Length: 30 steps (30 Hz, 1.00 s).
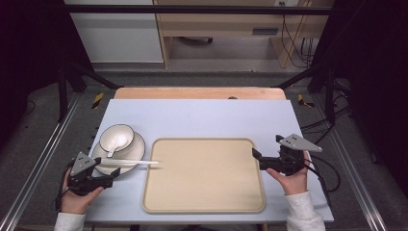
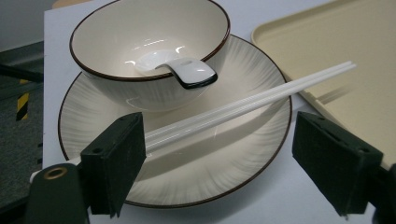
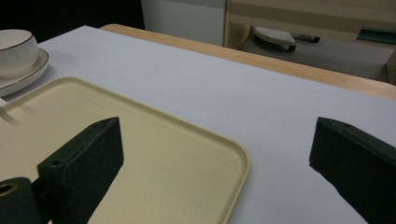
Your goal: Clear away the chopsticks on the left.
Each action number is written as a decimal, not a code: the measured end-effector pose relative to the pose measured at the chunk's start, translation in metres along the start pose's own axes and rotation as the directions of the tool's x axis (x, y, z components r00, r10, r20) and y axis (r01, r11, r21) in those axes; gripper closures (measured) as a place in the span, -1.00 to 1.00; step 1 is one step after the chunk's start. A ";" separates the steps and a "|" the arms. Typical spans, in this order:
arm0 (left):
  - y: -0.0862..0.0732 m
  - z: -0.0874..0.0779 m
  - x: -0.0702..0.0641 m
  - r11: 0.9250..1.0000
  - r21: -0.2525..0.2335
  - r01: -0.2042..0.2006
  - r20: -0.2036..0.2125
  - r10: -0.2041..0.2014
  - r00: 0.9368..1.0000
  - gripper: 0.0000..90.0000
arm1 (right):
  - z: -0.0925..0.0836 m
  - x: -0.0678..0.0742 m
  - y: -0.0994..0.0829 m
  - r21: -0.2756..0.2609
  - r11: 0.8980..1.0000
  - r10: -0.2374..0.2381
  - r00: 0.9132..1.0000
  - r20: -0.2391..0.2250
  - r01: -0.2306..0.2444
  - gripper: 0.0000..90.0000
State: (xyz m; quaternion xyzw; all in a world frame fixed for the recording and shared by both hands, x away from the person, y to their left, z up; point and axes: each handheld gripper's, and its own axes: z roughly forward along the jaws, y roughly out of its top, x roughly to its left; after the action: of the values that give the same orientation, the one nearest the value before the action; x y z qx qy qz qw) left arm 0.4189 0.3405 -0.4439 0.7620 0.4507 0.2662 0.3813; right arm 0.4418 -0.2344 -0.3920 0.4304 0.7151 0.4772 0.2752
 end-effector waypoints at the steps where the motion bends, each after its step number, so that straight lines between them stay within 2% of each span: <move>1: 0.000 0.000 0.000 1.000 0.000 0.000 0.000 0.000 1.000 -0.58 | 0.001 0.000 0.000 0.002 1.000 -0.005 1.000 -0.001 0.005 -0.93; 12: 0.001 0.022 0.004 0.999 0.030 -0.041 -0.044 0.042 0.998 -0.34 | 0.003 0.002 -0.001 0.011 1.000 -0.004 1.000 -0.002 0.004 -0.92; 21: -0.001 0.026 0.000 0.994 0.081 -0.079 -0.078 0.086 0.993 -0.22 | 0.003 0.002 -0.001 0.015 1.000 -0.006 1.000 -0.001 0.006 -0.92; 26: 0.000 0.026 0.000 0.993 0.088 -0.081 -0.087 0.088 0.992 -0.09 | 0.003 0.002 -0.001 0.013 1.000 -0.006 1.000 -0.002 0.006 -0.92; 30: 0.000 0.024 0.000 0.993 0.099 -0.072 -0.069 0.079 0.994 0.03 | 0.003 0.002 -0.001 0.013 1.000 -0.005 1.000 0.000 0.005 -0.92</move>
State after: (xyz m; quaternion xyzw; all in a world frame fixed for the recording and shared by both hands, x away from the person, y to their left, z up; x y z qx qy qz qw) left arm 0.4370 0.3323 -0.4571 0.7856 0.4476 0.2861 0.3172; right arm 0.4430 -0.2317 -0.3942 0.4303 0.7191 0.4719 0.2740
